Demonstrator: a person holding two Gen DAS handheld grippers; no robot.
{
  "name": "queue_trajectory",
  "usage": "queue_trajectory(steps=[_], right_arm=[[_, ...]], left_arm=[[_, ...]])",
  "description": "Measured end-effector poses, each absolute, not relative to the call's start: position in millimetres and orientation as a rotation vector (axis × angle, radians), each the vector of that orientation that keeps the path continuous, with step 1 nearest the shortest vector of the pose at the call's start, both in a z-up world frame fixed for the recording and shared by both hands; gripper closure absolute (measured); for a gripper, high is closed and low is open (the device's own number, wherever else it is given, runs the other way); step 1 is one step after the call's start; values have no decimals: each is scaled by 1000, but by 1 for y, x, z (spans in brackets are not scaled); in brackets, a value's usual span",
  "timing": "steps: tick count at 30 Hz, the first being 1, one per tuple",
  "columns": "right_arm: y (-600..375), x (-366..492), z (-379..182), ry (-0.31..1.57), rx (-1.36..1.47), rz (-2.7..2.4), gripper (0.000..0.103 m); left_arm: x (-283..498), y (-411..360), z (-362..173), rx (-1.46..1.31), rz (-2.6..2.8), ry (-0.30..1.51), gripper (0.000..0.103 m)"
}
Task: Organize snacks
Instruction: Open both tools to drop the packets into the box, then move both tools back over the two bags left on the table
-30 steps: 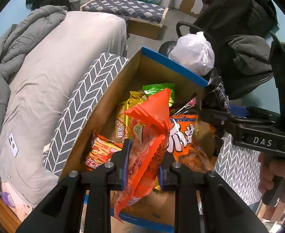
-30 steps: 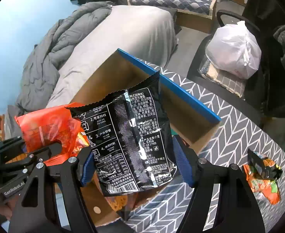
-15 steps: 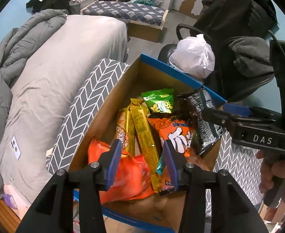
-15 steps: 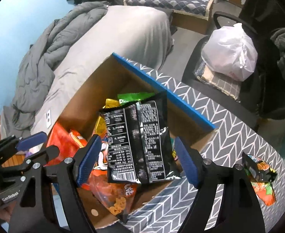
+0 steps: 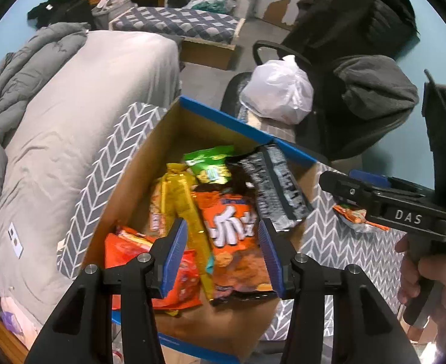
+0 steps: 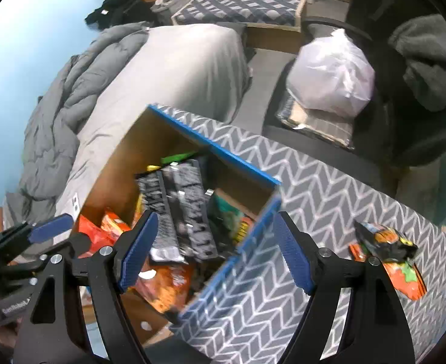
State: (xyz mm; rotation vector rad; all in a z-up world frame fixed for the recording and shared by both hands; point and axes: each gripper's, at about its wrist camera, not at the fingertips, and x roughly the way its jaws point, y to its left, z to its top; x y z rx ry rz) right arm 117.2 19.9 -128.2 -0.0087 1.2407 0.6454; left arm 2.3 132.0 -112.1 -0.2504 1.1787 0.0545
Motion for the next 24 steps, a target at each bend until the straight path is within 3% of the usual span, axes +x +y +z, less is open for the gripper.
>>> queue_trajectory(steps=[18,24], right_arm=[[-112,136,-147,1266,-10,470,24],[-143,150,-154,1278,-51,476,24]], left_arm=[[21,31,-103,-140,-121,1195,53],[34,-2,-111,-137,-132,1217,45]])
